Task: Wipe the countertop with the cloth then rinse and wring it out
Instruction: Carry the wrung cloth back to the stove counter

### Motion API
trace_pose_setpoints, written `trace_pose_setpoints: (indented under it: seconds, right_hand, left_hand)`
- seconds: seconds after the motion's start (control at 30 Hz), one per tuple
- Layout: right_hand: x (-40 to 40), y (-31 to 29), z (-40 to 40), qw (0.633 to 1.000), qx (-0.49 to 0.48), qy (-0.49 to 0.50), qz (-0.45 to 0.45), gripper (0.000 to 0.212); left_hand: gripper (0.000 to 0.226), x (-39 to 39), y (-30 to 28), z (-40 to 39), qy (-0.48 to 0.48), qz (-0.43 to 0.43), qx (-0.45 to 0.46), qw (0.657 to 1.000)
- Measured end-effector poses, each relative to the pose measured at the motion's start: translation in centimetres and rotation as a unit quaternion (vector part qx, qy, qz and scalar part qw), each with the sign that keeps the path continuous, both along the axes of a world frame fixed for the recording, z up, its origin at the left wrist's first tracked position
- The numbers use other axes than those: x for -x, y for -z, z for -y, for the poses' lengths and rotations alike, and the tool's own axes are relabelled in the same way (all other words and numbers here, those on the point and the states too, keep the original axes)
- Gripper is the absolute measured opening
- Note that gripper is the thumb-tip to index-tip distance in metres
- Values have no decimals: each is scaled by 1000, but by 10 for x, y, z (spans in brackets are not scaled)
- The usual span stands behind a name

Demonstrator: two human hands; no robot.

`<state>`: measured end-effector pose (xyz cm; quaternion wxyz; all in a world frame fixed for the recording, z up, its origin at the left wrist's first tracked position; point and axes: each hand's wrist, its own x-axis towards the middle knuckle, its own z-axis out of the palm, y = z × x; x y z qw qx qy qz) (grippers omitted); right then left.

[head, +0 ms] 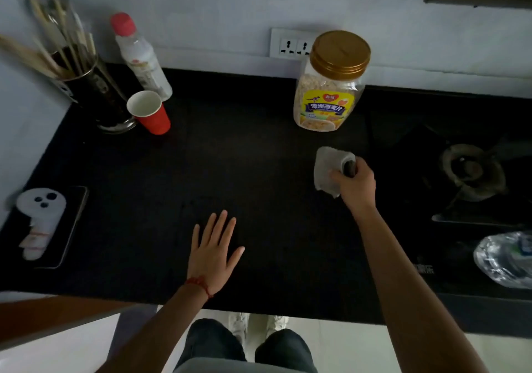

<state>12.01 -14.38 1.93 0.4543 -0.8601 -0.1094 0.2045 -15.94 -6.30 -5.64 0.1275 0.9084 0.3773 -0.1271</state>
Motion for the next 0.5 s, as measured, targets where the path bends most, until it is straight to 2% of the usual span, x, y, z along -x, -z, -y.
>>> trace_pose_setpoints:
  seconds: [0.1,0.2,0.27,0.33,0.5]
  right_hand:
    - [-17,5,-29,983,66,-70,158,44]
    - [-25,21,-42,933,123,-182,284,48]
    - [-22,35,-46,901,127,-239,339,51]
    - [-17,49,-46,883,142,-282,347,56]
    - [-17,52,-43,875,187,-347,283,64]
  left_hand:
    - [67,0,1,1,-3,2,-6,1000]
    - [66,0,4,1,-1,4,-23,1000]
    - [66,0,6,1,0,0,-29,1000]
    - [66,0,7,0,-3,3,-42,999]
    - [65,-2,3,-1,-9,-19,-38,999]
